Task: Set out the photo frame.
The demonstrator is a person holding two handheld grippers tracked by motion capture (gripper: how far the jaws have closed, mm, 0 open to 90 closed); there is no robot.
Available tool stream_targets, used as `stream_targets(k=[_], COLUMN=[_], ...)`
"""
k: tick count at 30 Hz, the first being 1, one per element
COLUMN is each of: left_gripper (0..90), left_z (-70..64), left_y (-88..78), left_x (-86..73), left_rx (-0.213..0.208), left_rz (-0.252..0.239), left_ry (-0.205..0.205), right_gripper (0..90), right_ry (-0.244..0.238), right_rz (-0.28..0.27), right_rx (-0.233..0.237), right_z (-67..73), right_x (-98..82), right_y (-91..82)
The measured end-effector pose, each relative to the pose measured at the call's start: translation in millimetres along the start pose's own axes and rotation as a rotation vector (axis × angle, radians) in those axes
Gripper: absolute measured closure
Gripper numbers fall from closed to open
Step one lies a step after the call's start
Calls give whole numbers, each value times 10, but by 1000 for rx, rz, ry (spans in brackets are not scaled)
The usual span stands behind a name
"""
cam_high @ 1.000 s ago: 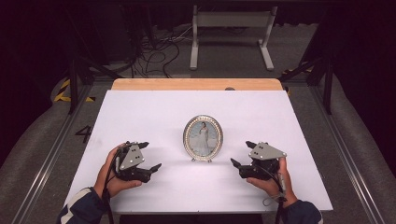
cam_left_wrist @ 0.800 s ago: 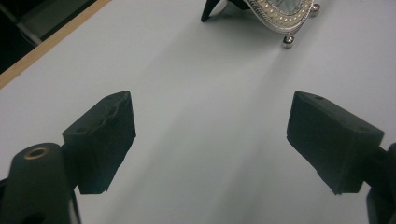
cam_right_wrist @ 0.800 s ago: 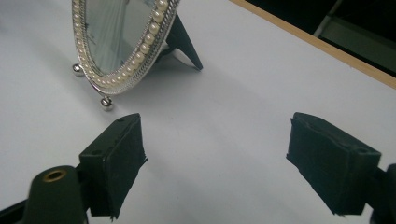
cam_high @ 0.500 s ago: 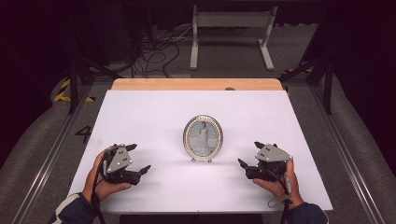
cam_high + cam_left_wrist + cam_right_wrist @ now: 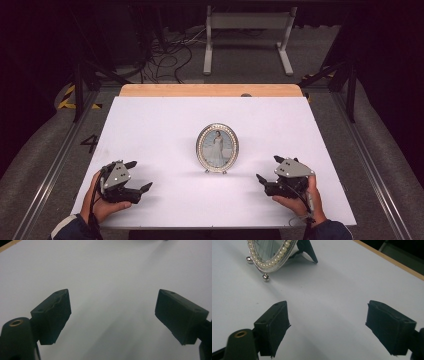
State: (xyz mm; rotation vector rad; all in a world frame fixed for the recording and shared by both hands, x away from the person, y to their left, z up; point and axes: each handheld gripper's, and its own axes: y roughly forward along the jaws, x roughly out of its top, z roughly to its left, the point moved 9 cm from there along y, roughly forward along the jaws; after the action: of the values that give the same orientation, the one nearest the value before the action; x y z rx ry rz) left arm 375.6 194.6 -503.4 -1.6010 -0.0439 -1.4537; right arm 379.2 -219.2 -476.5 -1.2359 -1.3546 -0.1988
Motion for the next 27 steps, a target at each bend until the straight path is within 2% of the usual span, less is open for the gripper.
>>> stream_targets(k=[3, 6, 8, 13, 18, 27], left_gripper=[140, 138, 139, 138, 138, 138], left_z=[-12, -6, 34, 178, 200, 178], left_y=[-44, -73, -109, -208, -241, -186], left_x=[-52, -89, -113, -201, -265, -273], left_rx=[-5, -5, 12, 41, 39, 35], left_rz=[-3, -4, -8, -31, -31, -8], left_ry=[-14, -26, -30, -103, -132, -115], right_gripper=[180, 179, 179, 169, 162, 162], right_ry=[12, 23, 30, 58, 70, 69], right_rz=[14, 12, 13, 17, 22, 15], right_rx=[-9, -12, -20, -24, -26, -21], right_z=[-46, -69, -96, -146, -169, -153], right_x=[-104, -133, -167, -290, -350, -348], right_y=[-42, -64, -88, -129, -147, -129])
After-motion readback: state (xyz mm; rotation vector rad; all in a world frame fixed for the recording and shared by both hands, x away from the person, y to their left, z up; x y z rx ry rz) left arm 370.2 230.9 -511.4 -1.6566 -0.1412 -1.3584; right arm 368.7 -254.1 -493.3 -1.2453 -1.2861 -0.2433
